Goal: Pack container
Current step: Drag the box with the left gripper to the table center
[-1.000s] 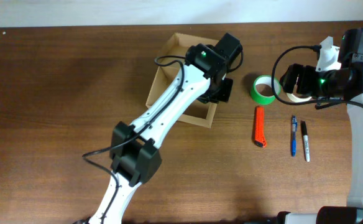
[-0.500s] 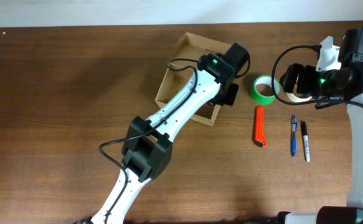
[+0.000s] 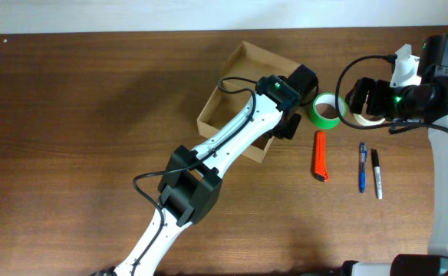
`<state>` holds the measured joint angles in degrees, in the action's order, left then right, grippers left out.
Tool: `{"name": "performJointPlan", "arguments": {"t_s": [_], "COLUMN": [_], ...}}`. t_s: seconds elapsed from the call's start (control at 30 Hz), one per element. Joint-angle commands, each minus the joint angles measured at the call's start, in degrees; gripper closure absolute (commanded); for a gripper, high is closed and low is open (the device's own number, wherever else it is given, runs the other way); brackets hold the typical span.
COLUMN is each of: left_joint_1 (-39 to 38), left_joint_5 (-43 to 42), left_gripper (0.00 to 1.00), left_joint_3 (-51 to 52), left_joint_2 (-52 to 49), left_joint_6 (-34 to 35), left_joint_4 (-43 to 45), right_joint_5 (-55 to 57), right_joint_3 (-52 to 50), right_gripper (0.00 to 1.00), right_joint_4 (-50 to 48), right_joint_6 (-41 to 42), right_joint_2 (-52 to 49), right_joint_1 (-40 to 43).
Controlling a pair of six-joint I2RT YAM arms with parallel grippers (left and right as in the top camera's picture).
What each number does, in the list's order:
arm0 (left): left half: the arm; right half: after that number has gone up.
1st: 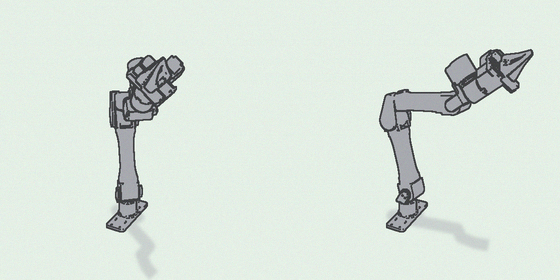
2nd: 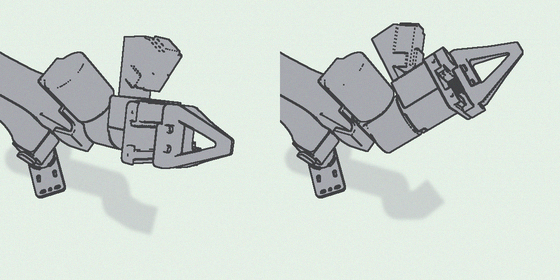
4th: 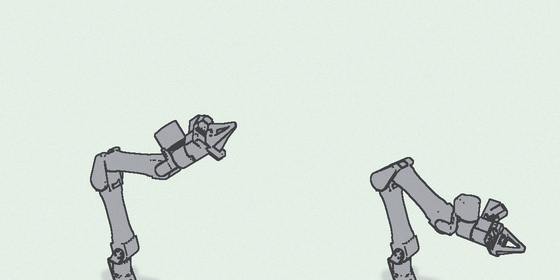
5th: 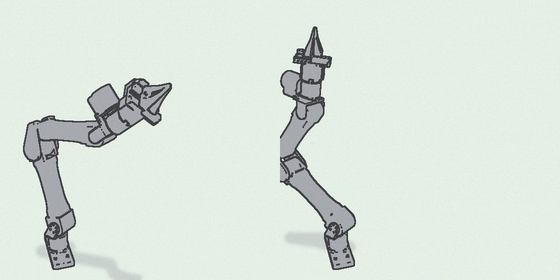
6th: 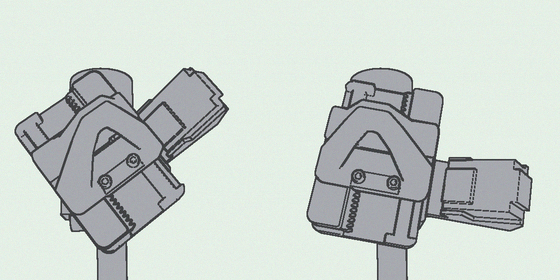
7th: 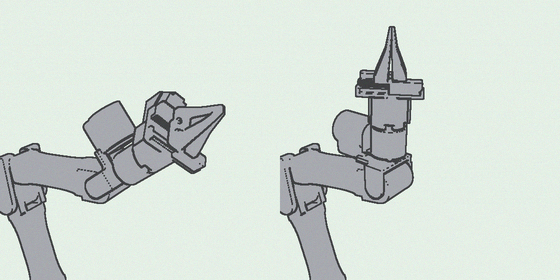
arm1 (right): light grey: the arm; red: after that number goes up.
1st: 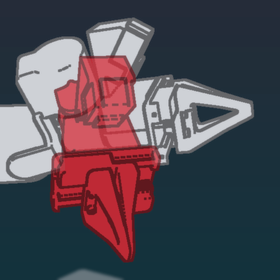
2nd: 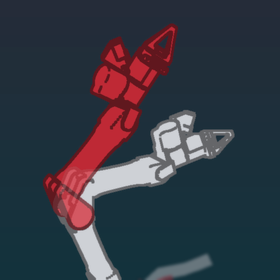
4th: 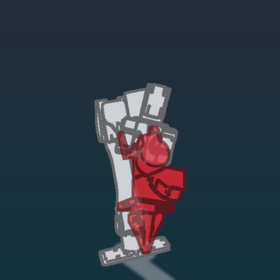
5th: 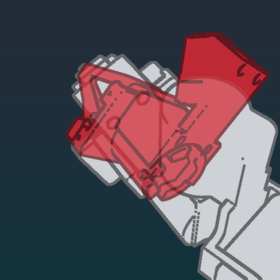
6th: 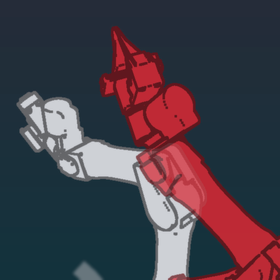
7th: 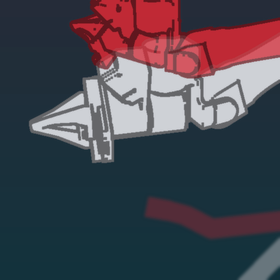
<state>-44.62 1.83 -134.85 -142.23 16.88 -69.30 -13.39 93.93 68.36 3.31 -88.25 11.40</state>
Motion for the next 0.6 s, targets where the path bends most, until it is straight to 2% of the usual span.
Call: {"name": "performJointPlan", "arguments": {"t_s": [0.0,0.07,0.13,0.27,0.4,0.57], "left_joint_1": [-0.11,-0.02,0.17,1.22,3.41,6.56], "left_joint_5": [0.66,1.73,2.38,2.56,2.84,4.61], "left_gripper": [0.62,0.52,0.35,0.08,0.03,0.02], "left_joint_3": [-0.63,-0.63,-0.66,-1.55,-6.29,-17.79], "left_joint_2": [-1.22,-1.22,-1.22,-1.22,-1.22,-1.22], "left_joint_6": [-0.07,-0.09,-0.09,-0.11,-0.11,-0.31], "left_joint_4": [0.13,0.11,0.11,-0.55,-2.49,-7.72], "right_joint_5": [-0.15,-0.15,-0.15,-0.15,-0.15,-0.15], "right_joint_3": [1.14,1.14,1.14,1.14,1.14,1.14], "right_gripper": [0.01,0.01,0.01,0.01,0.01,0.01], "right_joint_4": [-0.17,-0.15,-0.11,-0.02,-0.09,-0.17], "right_joint_6": [0.61,0.61,0.61,0.61,0.61,0.61], "right_joint_2": [-0.28,-0.28,-0.28,-0.28,-0.28,-0.28], "right_joint_1": [0.31,0.31,0.31,0.31,0.31,0.31]}}
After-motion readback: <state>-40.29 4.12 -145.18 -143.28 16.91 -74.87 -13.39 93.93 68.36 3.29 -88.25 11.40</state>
